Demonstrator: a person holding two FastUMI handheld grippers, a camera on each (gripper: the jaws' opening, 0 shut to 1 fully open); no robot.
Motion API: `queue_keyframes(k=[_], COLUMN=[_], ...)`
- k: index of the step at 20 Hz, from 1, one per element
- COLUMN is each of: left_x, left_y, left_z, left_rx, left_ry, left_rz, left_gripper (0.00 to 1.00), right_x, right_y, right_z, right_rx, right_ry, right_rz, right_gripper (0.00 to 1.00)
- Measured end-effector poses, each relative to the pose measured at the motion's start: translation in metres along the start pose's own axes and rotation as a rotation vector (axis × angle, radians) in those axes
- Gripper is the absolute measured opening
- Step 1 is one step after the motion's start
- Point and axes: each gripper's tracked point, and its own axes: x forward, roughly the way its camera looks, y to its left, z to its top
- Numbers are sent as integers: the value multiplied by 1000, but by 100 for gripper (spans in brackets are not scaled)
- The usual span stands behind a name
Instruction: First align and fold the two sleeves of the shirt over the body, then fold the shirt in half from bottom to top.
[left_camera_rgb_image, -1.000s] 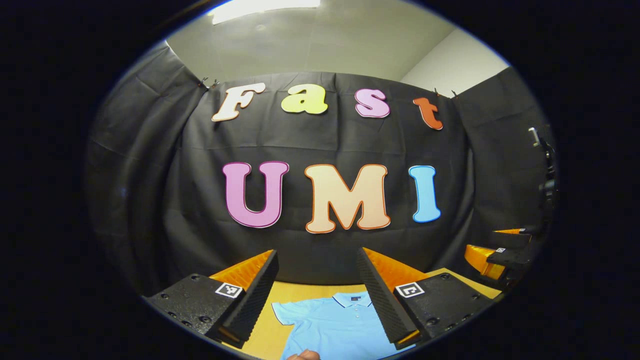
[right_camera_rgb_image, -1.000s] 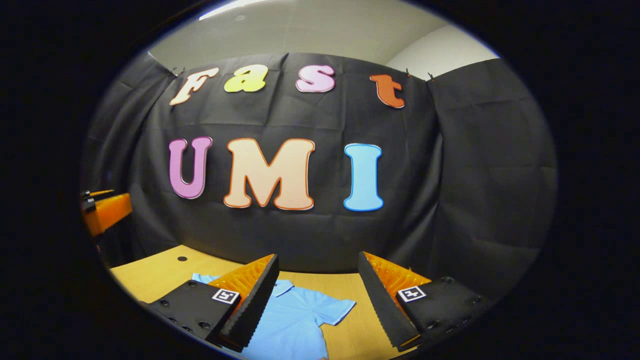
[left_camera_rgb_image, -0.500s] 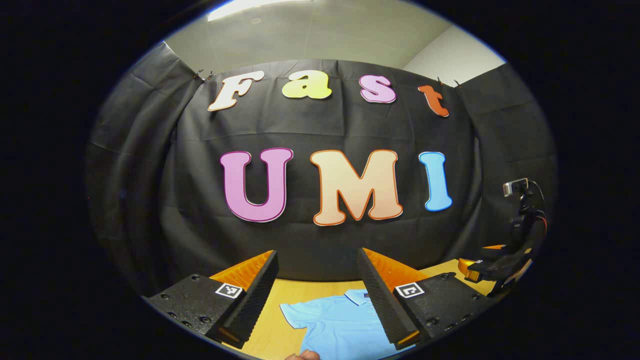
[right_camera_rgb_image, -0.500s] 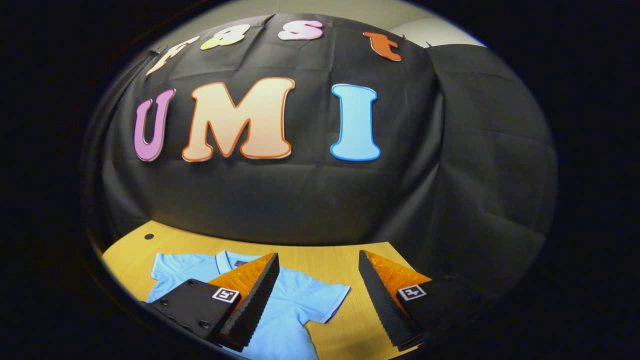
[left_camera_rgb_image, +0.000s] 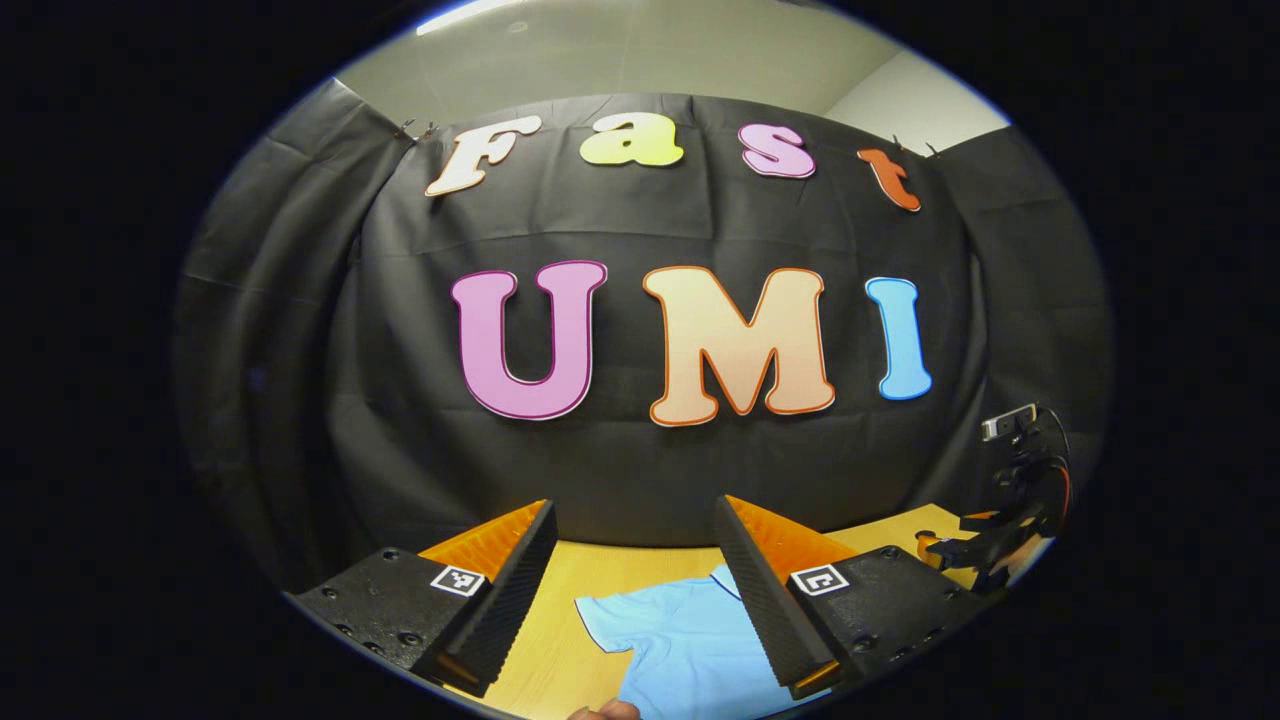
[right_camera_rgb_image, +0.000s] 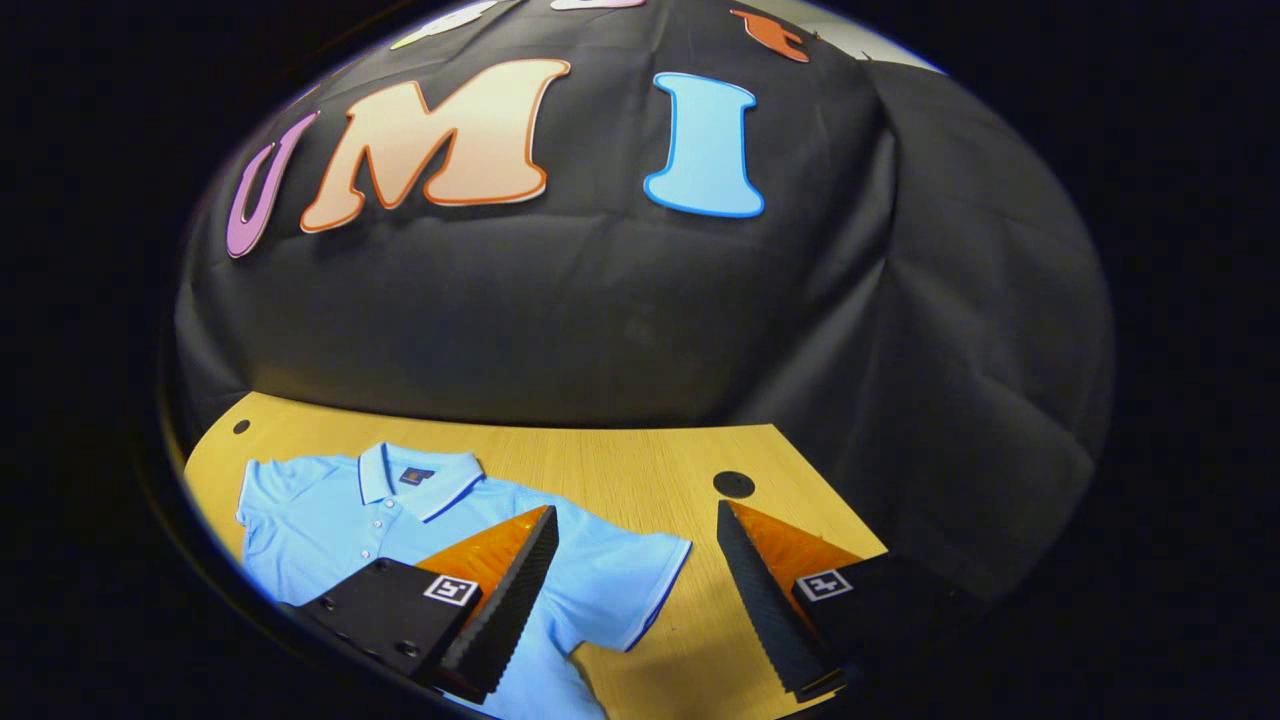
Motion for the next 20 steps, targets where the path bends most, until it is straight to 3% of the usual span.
queue_keyframes(k=[11, 17, 19, 20], left_x=[16, 21, 21, 22], left_y=[7, 13, 13, 14], left_z=[-29, -34, -36, -37], left_rx=[-21, -14, -17, -20], left_ry=[77, 90, 96, 102], left_rz=[2, 10, 11, 13], left_gripper=[95, 95, 95, 95], right_x=[57, 67, 66, 70], right_y=[-10, -3, 6, 5], right_z=[-94, -113, -116, -114], right_rx=[66, 112, 158, 160], right_ry=[273, 329, 359, 340], right_rz=[-56, -67, -37, -35], right_gripper=[99, 99, 90, 75])
